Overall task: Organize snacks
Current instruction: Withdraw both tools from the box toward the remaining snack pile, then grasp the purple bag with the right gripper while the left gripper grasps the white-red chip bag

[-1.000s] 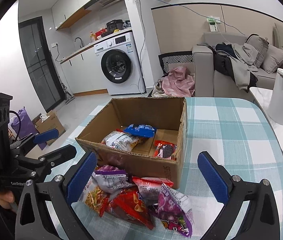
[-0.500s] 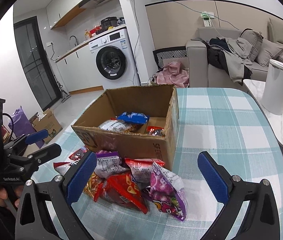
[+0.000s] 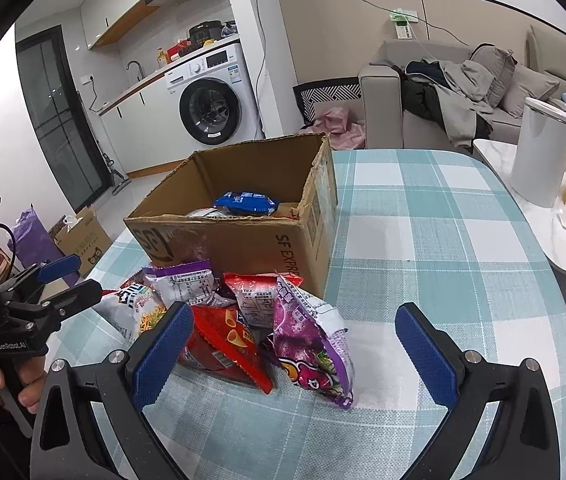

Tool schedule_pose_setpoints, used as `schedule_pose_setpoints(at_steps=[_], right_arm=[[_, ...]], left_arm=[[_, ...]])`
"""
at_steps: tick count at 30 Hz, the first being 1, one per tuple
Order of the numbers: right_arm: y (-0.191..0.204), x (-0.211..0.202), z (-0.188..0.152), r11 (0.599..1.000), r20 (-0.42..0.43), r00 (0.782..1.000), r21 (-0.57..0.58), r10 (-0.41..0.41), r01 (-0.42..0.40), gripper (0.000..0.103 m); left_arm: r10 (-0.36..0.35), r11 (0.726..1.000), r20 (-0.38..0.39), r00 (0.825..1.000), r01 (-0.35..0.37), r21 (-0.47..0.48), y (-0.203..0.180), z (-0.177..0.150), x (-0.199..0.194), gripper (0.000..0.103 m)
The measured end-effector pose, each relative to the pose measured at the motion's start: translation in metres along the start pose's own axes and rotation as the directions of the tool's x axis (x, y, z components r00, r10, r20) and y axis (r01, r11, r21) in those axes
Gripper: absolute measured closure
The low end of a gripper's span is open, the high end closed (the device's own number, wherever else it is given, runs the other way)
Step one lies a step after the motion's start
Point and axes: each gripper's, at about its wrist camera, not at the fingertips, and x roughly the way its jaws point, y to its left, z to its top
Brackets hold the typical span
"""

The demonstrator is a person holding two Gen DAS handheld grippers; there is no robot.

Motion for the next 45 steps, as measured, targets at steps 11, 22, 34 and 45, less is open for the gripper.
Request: schedule_pose_setpoints(at_steps=[11, 22, 34, 45], right_arm=[[-0.012, 0.015, -0.007, 0.998, -0.061, 0.998, 0.041, -0.035, 0.038, 0.0], [-0.01, 0.034, -0.018, 0.999, -0.118, 0.993, 0.018, -0.029, 0.031, 0.0], [-0.008, 0.043, -0.025, 1.0, -0.136, 0.991, 0.022, 0.013, -0.01, 0.006], [-0.01, 0.047, -0.026, 0.999, -0.132, 0.991, 0.029, 0.033, -0.029, 0.039]], left_arm=[[0.002, 1.0, -0.042, 0.999, -0.001, 0.013, -0.004, -0.006, 0.01, 0.0], [-0.007, 1.0, -0.09, 0.996, 0.009, 0.03, -0.011, -0.015, 0.024, 0.0], [-0.014, 1.0, -0.109, 0.994, 0.013, -0.014, -0.008, -0.02, 0.042, 0.0], [-0.022, 0.999, -0.125, 0.992, 0.017, -0.039, 0.0, -0.023, 0.059, 0.0]])
